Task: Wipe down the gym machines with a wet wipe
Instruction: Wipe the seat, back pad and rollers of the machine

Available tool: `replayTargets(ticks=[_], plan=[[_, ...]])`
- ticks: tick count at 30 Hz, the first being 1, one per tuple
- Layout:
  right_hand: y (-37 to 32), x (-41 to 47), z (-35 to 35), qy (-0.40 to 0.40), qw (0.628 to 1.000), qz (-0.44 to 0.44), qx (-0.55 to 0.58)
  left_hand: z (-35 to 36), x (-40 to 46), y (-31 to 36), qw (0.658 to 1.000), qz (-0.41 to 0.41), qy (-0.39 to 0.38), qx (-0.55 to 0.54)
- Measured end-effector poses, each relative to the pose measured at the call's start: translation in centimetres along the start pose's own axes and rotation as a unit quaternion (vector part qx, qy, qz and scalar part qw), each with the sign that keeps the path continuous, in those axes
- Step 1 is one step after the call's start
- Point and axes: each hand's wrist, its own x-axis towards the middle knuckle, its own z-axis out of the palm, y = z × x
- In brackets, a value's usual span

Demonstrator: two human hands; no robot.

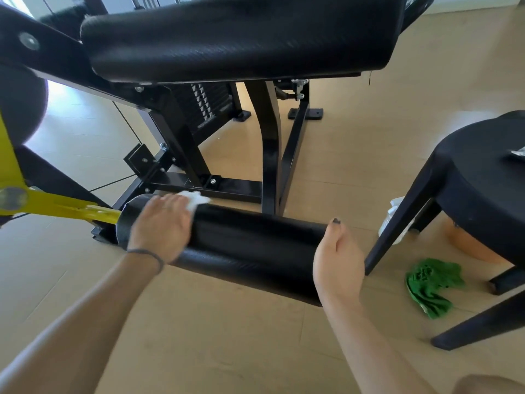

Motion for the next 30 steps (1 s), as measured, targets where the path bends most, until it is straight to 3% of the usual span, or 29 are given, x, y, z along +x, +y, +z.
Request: replayTargets(ticks=[3,6,8,12,16,18,21,23,27,30], plan=[[0.1,-0.2,-0.1,0.001,1.0,-0.017,0.0,1.7,0.3,-5.6,0.988,-0.152,0.008,-0.028],[0.2,-0.3,-0.1,-0.006,1.0,-0.004,0.02,1.8,1.1,-3.5,0.983,-0.177,0.021,-0.05],[0.3,-0.4,-0.1,-0.008,0.999,0.007,0.051,0.3,1.0,1.6,0.99,-0.104,0.025,-0.09],[0.6,-0.6,-0.2,0.005,0.991,0.044,0.129,-2.5,-1.7,14.4,0.984,0.131,0.063,-0.1],[0.9,-2.1,-0.4,0.02,0.991,-0.047,0.125,-2.1,-3.8,18.9,0.968,0.238,0.048,-0.064],[1.9,-2.9,-0.2,0.023,0.991,-0.077,0.108,-2.0,-2.6,15.8,0.97,0.241,0.031,-0.006],[3.3,-3.2,-0.2,0.004,0.994,-0.092,0.067,-1.4,-0.5,8.5,0.997,0.077,0.011,-0.008],[2.7,-2.7,-0.8,0.007,0.993,-0.098,0.068,-1.7,-0.1,7.5,0.998,0.038,0.027,-0.041],[-0.1,0.6,-1.2,0.023,0.995,0.02,0.09,-2.6,-2.7,17.0,0.974,0.216,0.058,-0.022],[-1.5,2.4,-1.0,-0.06,0.986,0.12,0.099,-2.7,-4.0,19.8,0.962,0.269,0.035,-0.006]])
